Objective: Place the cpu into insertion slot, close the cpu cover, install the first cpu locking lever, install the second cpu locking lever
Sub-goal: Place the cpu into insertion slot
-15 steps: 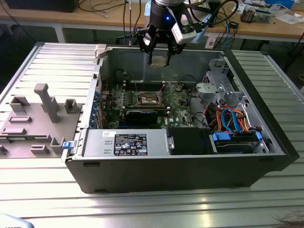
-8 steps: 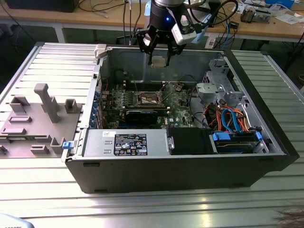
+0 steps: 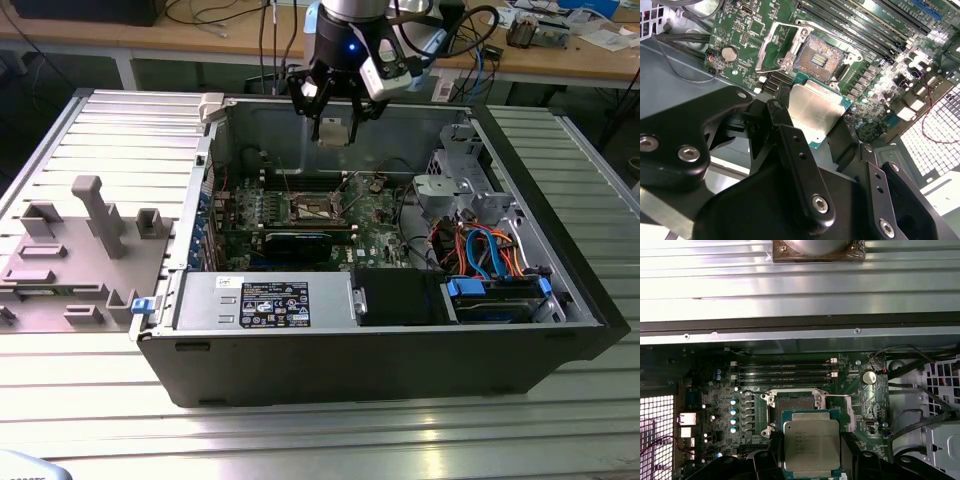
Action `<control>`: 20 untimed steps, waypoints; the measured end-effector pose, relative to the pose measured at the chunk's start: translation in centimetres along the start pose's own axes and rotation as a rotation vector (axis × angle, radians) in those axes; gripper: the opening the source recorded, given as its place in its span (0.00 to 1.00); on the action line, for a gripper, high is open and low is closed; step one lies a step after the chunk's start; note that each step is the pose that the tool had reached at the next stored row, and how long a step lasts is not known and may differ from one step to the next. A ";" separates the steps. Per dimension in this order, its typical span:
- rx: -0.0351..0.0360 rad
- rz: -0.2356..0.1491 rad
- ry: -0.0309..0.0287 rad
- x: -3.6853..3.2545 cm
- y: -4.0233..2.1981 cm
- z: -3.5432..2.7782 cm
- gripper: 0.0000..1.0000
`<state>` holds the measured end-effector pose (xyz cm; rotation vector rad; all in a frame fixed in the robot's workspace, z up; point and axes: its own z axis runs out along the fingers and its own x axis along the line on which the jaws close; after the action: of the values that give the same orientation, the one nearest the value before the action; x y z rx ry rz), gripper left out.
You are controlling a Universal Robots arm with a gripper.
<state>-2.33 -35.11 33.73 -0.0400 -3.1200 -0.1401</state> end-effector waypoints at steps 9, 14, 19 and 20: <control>0.0000 0.000 0.0000 0.00 -0.02 0.22 0.55; 0.0001 0.000 0.0000 -0.02 -0.08 0.87 0.55; 0.0001 0.000 0.0000 -0.02 -0.10 1.06 0.55; 0.0001 0.000 0.0000 -0.02 -0.10 1.08 0.55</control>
<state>-2.33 -35.11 32.64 -0.0399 -3.1200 -0.1400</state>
